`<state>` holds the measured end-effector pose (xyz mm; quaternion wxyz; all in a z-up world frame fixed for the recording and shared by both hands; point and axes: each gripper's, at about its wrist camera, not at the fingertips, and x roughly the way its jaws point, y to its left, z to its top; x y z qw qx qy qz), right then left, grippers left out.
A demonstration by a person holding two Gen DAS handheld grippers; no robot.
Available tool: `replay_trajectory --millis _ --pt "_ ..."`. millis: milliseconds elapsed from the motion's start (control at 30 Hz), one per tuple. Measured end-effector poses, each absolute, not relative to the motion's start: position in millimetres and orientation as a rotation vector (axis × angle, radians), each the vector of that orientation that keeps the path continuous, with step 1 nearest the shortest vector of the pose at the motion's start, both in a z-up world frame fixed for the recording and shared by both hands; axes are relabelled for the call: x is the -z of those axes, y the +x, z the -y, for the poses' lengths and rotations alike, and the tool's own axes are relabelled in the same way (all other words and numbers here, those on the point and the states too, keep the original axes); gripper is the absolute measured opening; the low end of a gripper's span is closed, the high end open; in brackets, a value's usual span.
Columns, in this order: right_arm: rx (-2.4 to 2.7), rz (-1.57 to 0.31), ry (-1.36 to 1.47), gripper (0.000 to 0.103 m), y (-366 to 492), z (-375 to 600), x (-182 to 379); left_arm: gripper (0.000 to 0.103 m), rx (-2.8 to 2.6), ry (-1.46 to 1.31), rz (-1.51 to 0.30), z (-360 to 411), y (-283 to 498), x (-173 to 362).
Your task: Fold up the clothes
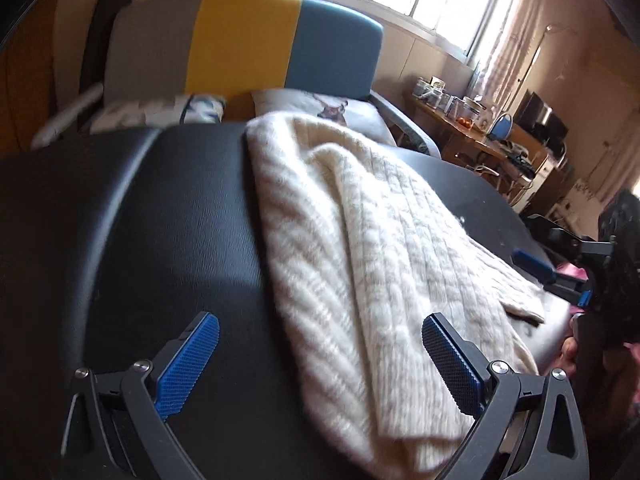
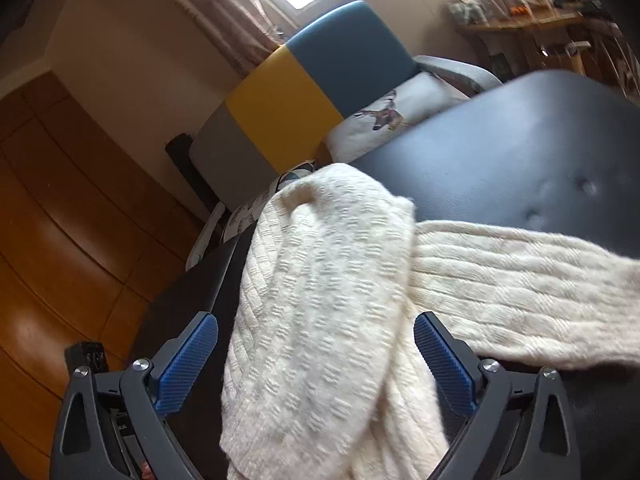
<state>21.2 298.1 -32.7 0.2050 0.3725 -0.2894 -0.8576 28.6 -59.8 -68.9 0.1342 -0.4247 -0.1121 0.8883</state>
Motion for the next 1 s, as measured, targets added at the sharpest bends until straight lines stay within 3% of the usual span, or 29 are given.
replay_trajectory --millis 67,167,400,467,633,700,767,933,1000 --pt "2.382 0.940 1.065 0.094 32.0 -332.2 42.5 0.103 -2.559 -1.254 0.375 75.4 37.6 74.8" --pt "2.322 1.160 1.065 0.094 44.6 -375.8 56.4 0.103 -2.555 -1.276 0.429 95.5 51.0 81.4" --pt "2.016 1.296 1.102 0.093 29.7 -363.6 76.2 0.103 -2.549 -1.316 0.399 92.8 53.2 86.6" --pt "1.977 1.252 1.175 0.093 22.2 -349.1 82.0 0.103 -2.526 -1.323 0.361 79.1 48.1 83.9" --pt "2.032 0.934 1.384 0.073 21.3 -314.8 84.0 0.103 -2.475 -1.259 0.216 42.5 40.4 69.4" --pt "2.105 0.791 1.458 0.039 29.0 -310.7 85.7 0.103 -2.447 -1.248 0.170 29.2 35.4 65.8" --pt "2.164 0.672 1.522 0.019 35.6 -307.5 90.4 0.103 -2.417 -1.239 0.143 15.9 27.9 62.0" --pt "2.213 0.618 1.502 0.015 40.8 -300.4 95.9 0.103 -2.333 -1.286 0.177 -2.7 12.0 59.9" --pt "2.172 0.729 1.465 0.013 39.5 -305.2 97.8 0.102 -2.289 -1.306 0.209 -6.2 9.0 58.2"
